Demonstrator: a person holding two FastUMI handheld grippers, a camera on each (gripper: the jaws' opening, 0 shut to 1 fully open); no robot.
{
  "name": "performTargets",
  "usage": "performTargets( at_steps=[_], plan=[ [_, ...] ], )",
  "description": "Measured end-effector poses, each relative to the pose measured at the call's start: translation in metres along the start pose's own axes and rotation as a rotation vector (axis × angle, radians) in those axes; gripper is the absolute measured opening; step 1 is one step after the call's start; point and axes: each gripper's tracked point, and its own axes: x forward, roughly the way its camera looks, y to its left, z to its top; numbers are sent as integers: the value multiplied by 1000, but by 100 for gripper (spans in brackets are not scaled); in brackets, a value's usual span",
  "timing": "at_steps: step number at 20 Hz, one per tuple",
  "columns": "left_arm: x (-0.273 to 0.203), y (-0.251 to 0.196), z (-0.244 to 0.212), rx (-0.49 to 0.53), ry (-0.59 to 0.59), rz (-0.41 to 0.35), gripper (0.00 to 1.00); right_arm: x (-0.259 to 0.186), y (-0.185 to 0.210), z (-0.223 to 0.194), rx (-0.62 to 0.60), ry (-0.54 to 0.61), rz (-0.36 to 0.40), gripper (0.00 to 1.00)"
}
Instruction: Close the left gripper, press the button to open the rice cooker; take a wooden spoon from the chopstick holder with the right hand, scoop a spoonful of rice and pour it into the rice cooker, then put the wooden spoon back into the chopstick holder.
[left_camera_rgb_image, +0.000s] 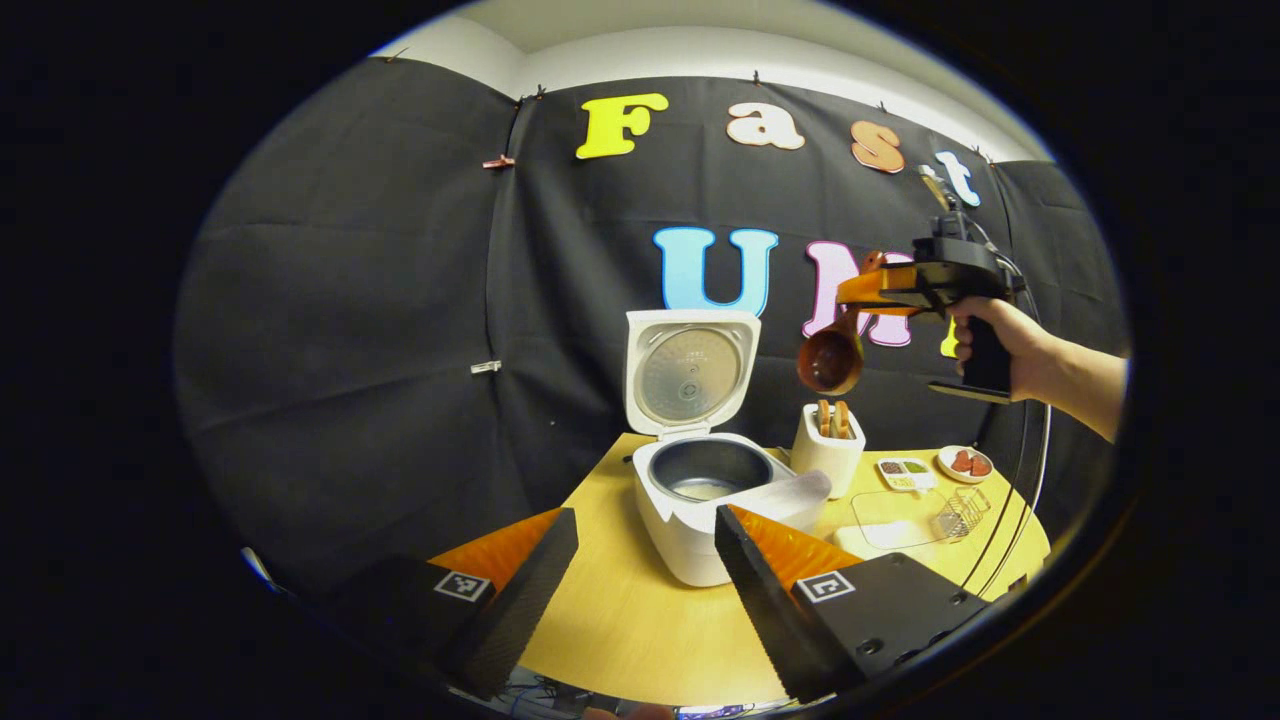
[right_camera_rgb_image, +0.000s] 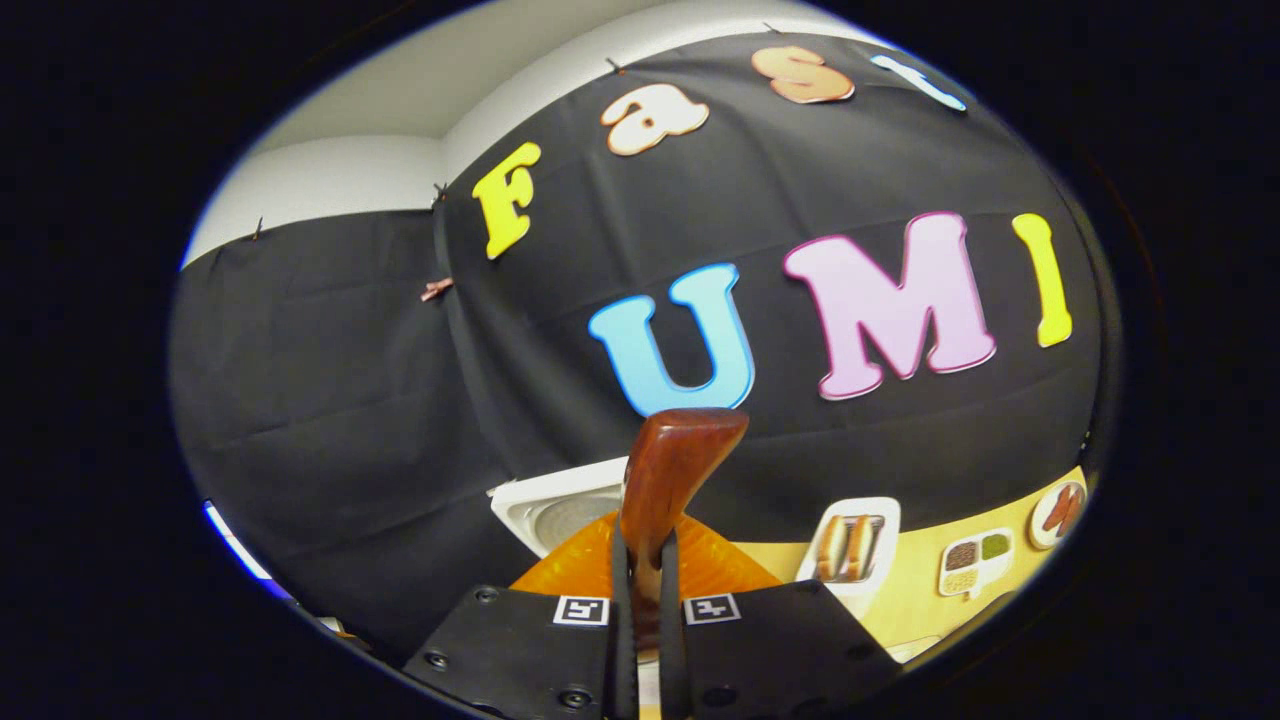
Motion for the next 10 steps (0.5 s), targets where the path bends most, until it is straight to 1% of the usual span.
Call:
performTargets(
  at_steps=[3,5,8,10],
  plan=[
    [2,-21,5,-13,-6,-24,95,-47,-35,21,-38,-63,-41,12],
    [3,-36,11,-10,-13,-41,95,-77,-62,29,-67,-86,-82,13],
    [7,-55,14,6,-19,-61,96,-116,-108,38,-114,-104,-154,12],
    [10,-65,16,19,-17,-70,95,-139,-140,36,-124,-97,-203,13]
  ],
)
